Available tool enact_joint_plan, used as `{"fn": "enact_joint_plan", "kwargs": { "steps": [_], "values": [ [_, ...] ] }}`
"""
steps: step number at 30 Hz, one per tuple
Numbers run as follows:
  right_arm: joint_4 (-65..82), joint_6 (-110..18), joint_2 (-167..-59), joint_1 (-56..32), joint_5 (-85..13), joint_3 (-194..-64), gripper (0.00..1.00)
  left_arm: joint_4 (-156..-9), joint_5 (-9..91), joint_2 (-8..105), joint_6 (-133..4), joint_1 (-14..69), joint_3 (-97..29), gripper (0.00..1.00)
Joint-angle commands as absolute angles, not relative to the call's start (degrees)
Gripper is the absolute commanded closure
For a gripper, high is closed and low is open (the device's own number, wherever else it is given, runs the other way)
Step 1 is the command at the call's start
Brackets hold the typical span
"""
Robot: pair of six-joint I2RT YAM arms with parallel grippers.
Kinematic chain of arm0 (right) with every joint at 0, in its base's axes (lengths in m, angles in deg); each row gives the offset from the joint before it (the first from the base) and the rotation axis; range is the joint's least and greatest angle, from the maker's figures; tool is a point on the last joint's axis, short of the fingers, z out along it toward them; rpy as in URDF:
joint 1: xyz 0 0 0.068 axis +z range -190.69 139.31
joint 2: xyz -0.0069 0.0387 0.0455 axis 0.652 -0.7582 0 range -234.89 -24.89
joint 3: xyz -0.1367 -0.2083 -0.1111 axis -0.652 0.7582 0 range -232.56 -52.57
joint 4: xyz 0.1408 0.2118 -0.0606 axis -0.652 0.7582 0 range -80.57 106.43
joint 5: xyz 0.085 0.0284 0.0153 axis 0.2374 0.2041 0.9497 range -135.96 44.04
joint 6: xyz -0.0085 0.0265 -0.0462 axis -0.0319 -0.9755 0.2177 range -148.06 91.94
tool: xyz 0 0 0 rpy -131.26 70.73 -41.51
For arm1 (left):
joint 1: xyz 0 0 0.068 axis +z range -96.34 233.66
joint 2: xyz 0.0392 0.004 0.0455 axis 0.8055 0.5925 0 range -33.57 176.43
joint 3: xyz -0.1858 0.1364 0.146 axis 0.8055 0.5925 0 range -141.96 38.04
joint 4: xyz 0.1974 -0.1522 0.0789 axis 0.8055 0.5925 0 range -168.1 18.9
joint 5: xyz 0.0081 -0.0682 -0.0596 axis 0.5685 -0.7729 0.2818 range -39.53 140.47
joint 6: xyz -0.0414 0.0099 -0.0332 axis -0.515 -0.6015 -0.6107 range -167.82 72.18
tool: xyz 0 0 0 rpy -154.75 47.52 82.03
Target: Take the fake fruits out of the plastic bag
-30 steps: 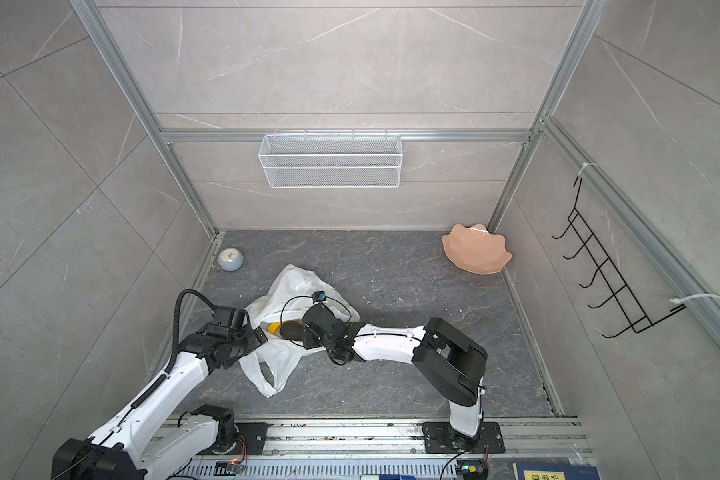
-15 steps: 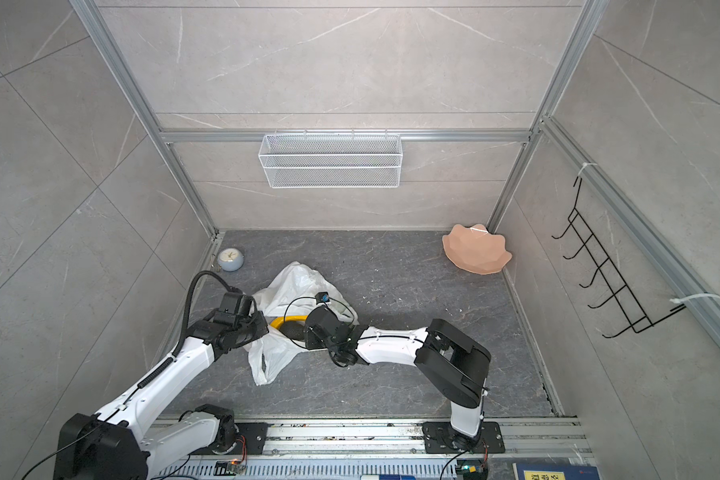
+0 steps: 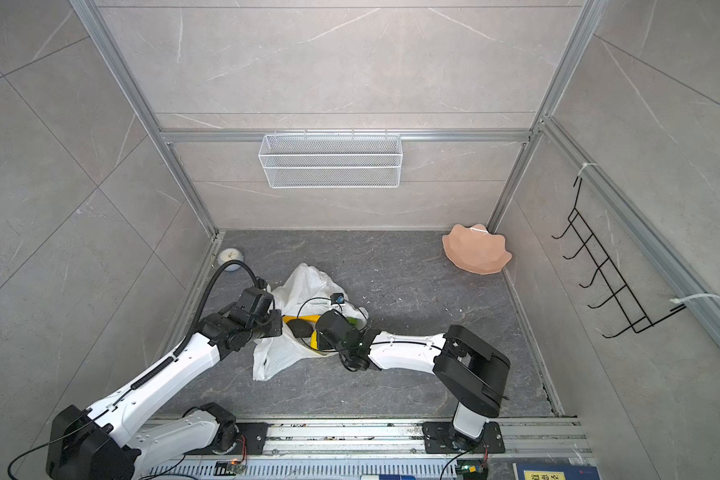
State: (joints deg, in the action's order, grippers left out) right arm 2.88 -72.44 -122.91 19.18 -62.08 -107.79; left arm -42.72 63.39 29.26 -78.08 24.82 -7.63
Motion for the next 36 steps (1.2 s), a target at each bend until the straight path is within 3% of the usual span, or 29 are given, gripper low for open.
{"fn": "enact_joint_plan", "kwargs": {
  "steps": [1,4,5,7,13,14,21,23,27,31,34,36],
  "values": [
    [4.9,-72.5,-123.1,19.4,-62.2,-110.2,0.53,-39.7,58.1,27.6,-82.4,26.6,-7.0,0.85],
    [4.9,-72.4,-123.3,19.4,-61.9,-110.9,0.53,-36.8,60.7,26.4,-85.8,26.8,-6.9,0.76],
    [4.8,-72.4,-123.3,19.4,-61.9,-110.9,0.53,-36.0,61.7,25.9,-87.4,27.3,-6.5,0.69],
    [4.5,-72.5,-122.8,19.4,-61.9,-110.5,0.53,-36.2,61.6,24.9,-89.7,29.4,-5.0,0.42],
    [3.9,-72.7,-122.1,19.4,-61.2,-109.2,0.53,-41.5,55.5,26.0,-90.8,35.2,-2.9,0.04],
    [3.9,-72.7,-122.0,19.5,-61.2,-108.9,0.53,-42.2,55.2,26.8,-90.6,35.4,-3.2,0.01],
    [3.0,-72.9,-121.0,19.4,-61.0,-107.3,0.52,-46.3,54.8,35.9,-89.0,35.9,-6.6,0.01],
    [2.8,-72.9,-120.8,19.4,-60.9,-107.0,0.52,-47.7,53.8,38.1,-88.1,35.9,-7.6,0.07],
    [2.9,-72.8,-120.5,19.4,-60.9,-106.6,0.52,-48.8,54.8,38.9,-86.1,35.3,-9.1,0.42],
    [3.0,-72.7,-120.5,19.4,-61.0,-106.2,0.52,-49.5,55.1,38.7,-83.4,33.7,-10.2,0.67],
    [2.8,-73.1,-120.6,19.5,-61.2,-106.1,0.52,-49.8,53.9,39.0,-81.5,33.2,-11.1,0.97],
    [2.8,-73.2,-120.2,19.4,-61.4,-105.9,0.52,-49.7,56.2,36.9,-79.7,31.2,-11.2,1.00]
  ]
}}
